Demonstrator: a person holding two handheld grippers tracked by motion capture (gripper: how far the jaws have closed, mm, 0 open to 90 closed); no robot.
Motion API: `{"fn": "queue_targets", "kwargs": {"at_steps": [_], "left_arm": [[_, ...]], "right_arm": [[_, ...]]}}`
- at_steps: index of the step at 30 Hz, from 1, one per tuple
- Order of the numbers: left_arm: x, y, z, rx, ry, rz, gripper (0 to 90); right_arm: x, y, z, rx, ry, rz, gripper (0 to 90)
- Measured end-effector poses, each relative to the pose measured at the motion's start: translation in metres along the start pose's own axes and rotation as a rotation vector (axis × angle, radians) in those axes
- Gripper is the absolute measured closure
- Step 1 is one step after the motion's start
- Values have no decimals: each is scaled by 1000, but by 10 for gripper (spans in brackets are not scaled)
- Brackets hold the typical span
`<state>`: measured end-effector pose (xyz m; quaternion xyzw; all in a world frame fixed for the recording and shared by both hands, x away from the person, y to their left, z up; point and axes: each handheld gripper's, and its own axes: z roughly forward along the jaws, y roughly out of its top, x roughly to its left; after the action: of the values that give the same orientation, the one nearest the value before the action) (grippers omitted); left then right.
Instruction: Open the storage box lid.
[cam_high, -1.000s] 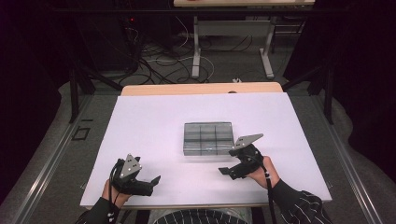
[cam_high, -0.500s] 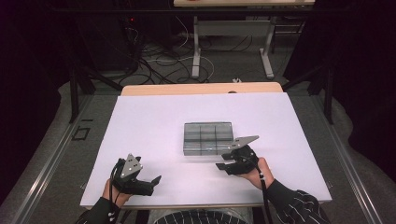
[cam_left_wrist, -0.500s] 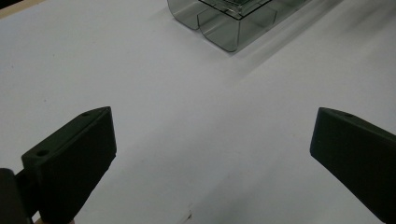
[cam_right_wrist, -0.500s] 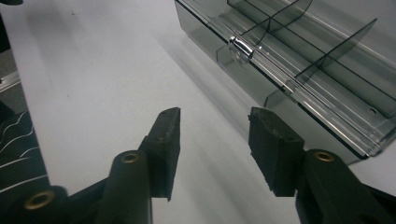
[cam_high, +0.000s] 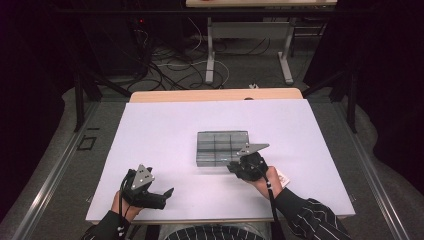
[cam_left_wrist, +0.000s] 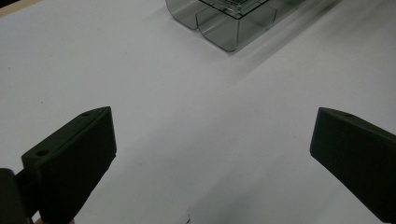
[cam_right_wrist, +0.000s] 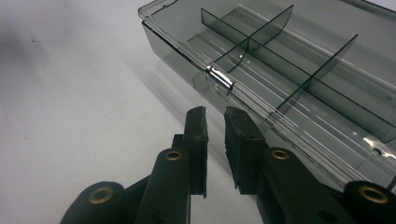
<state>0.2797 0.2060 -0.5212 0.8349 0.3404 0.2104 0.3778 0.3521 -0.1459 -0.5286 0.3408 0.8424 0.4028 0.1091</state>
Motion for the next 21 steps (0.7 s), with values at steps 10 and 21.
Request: {"fn": "queue_targets", "kwargs": {"at_steps": [10, 21], "left_arm": [[-2, 1, 3, 3, -6, -3, 1], [-2, 3, 5, 6, -9, 11, 1]], "right_arm": [[-2, 0, 8, 13, -23, 30, 839], [-2, -1, 10, -14, -23, 48, 852]]}}
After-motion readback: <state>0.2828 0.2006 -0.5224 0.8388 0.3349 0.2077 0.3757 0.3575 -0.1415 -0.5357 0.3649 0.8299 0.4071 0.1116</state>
